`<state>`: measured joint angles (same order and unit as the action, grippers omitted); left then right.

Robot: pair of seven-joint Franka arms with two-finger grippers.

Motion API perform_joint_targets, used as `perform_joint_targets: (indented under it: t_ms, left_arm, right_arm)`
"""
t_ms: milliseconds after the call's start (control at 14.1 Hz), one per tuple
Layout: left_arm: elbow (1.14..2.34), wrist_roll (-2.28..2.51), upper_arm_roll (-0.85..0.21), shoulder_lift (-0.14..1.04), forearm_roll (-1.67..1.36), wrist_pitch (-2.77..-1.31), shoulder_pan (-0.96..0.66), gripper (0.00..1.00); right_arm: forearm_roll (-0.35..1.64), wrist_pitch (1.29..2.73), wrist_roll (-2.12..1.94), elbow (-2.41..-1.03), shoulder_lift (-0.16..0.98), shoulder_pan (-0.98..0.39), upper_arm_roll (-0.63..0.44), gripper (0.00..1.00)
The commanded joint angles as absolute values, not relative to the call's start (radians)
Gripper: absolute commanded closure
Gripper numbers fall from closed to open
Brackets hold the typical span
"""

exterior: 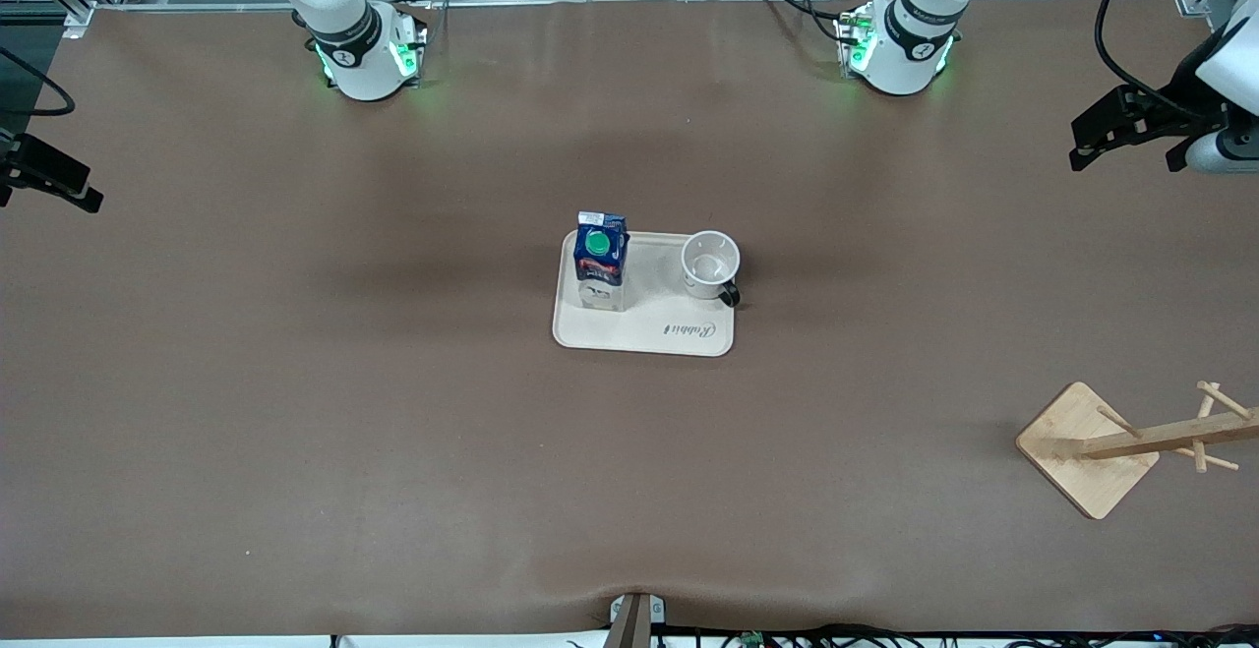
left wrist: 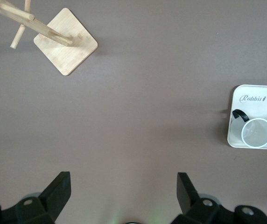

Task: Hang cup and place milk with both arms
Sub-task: 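Reach the left gripper toward the white mug on the tray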

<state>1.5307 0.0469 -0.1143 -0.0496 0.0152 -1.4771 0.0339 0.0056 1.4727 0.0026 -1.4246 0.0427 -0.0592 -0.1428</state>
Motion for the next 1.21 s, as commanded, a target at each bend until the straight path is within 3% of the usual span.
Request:
perform_joint_targets:
  t_ms: [0,710,1136]
  left_arm:
    - [1.509,0.026,-0.117,-0.041,0.006,-1.460,0.046,0.00]
    - [1.502,0.095,-0.179,0.130,-0.011,-1.482,-0.057,0.00]
    - [1.814,0.440,-0.196,0.153,-0.002,-1.860,-0.239,0.00]
  right_arm:
    - [-0.005,1.462,0.017,-1.411,0.046,-0.052,-0.138,0.00]
    - [-0.005,1.462,0.020,-1.411,0.046,-0.051,-0.140,0.00]
    - [-0.005,1.463,0.021,-1.411,0.052,-0.049,-0.140,0.00]
